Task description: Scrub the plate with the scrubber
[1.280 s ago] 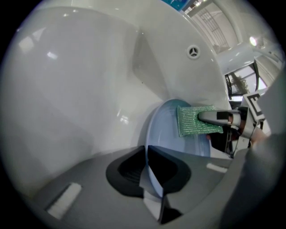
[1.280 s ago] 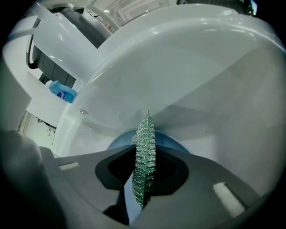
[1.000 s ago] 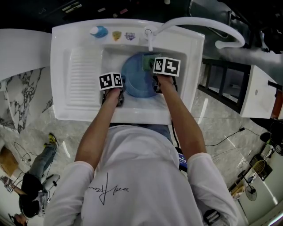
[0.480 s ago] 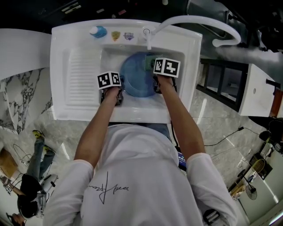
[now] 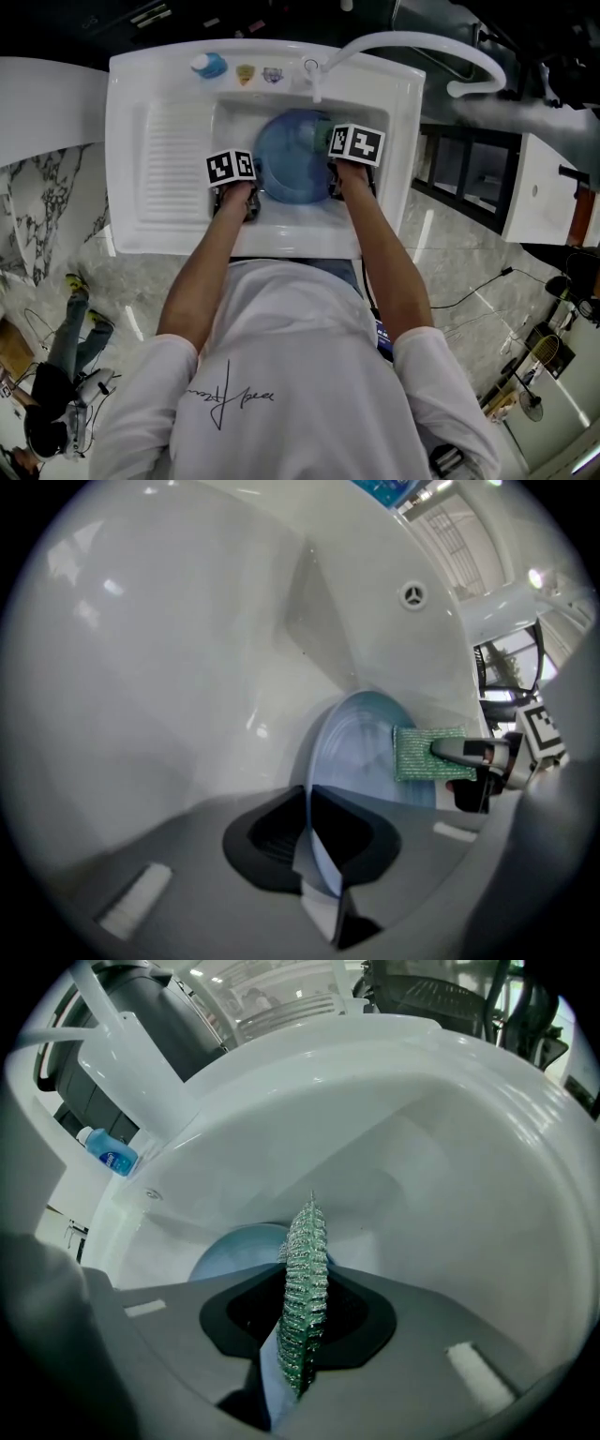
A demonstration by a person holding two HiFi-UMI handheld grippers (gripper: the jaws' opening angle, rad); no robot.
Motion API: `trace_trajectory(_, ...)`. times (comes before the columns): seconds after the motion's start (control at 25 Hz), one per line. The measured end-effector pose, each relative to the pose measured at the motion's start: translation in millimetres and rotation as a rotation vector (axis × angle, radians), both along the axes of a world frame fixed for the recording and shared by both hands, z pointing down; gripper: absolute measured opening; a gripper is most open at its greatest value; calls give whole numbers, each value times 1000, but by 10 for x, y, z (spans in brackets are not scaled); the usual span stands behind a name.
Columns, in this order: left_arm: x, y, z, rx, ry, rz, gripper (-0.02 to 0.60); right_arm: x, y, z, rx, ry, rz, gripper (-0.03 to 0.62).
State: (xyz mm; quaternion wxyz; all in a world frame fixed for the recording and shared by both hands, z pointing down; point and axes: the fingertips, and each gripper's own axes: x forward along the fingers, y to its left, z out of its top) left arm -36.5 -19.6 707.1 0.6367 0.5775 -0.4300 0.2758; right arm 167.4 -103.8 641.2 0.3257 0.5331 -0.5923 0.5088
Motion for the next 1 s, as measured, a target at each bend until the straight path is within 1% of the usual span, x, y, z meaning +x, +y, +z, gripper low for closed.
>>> trace_trajectory(0.28, 2, -2, 6, 0, 1, -2, 74, 148, 100, -8, -39, 23, 31, 58)
trace_trajectory(0.64, -7, 1, 11, -1, 0, -5, 74, 298, 257, -41, -44, 77, 40, 58)
trace_trajectory(1.0, -9, -10, 10, 0, 0, -6, 74, 333, 431, -76, -71, 120, 46, 58)
